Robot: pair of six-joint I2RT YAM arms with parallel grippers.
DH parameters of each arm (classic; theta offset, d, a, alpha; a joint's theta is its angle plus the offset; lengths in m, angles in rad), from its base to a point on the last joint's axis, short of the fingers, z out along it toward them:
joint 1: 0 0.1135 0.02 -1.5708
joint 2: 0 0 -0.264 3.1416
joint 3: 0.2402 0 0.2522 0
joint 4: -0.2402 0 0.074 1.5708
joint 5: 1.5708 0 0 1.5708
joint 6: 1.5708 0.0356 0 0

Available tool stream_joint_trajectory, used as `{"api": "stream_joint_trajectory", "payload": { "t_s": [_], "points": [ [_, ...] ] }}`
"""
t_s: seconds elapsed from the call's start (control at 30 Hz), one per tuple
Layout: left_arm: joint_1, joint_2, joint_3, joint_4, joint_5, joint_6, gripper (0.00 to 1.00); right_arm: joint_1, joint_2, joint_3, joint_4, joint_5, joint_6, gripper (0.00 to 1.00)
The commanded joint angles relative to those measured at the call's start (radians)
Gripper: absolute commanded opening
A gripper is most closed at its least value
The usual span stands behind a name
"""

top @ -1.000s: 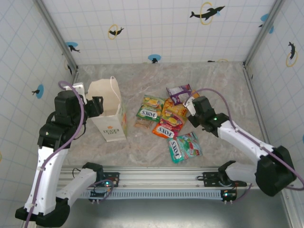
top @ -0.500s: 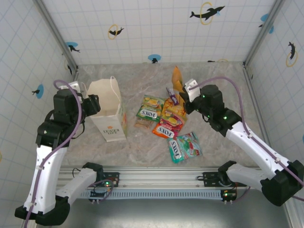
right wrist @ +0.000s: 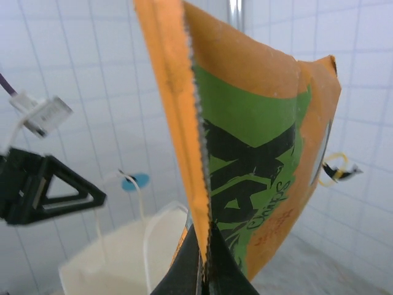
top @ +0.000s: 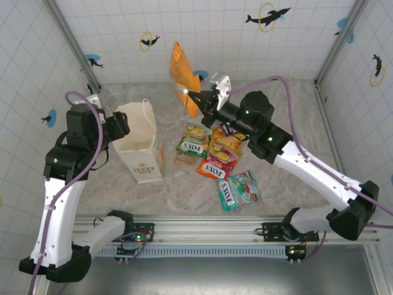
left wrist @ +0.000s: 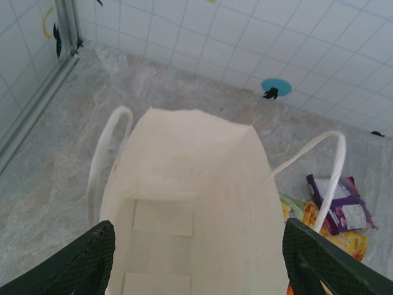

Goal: Place the snacks into the paper bag

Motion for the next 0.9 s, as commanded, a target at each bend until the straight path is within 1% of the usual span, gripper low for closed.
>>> {"api": "stream_joint_trajectory", "payload": {
  "t_s": [0.0,0.07,0.17,0.27,0.43,0.53,0.63,0.73,0.77,0.87],
  "points": [
    [0.005,0.02,0.063,-0.024,-0.044,0.019,0.73,0.025,0.042,0.081,0.153,-0.051,0.109,0.0],
    [0.005,0.037,0.08,-0.034,-0.074,0.02,0.73,0.046,0.076,0.111,0.185,-0.061,0.14,0.0],
    [0.007,0.056,0.095,-0.053,-0.126,0.021,0.73,0.074,0.13,0.175,0.172,-0.079,0.176,0.0],
    [0.01,0.07,0.11,-0.055,-0.127,0.031,0.73,0.087,0.185,0.233,0.142,-0.106,0.243,0.0],
    [0.033,0.123,0.192,-0.097,-0.118,0.073,0.73,0.115,0.27,0.354,-0.01,-0.065,0.304,0.0],
    [0.06,0.152,0.216,-0.116,-0.098,0.084,0.73,0.125,0.318,0.41,-0.062,-0.083,0.334,0.0],
    [0.095,0.16,0.212,-0.121,-0.106,0.079,0.73,0.135,0.365,0.478,-0.126,-0.099,0.345,0.0],
    [0.116,0.167,0.213,-0.129,-0.142,0.076,0.72,0.138,0.408,0.538,-0.198,-0.1,0.36,0.0],
    [0.12,0.177,0.219,-0.142,-0.168,0.07,0.72,0.138,0.419,0.552,-0.213,-0.099,0.368,0.0],
    [0.121,0.194,0.224,-0.166,-0.201,0.062,0.71,0.138,0.45,0.577,-0.241,-0.097,0.4,0.0]
  ]
}}
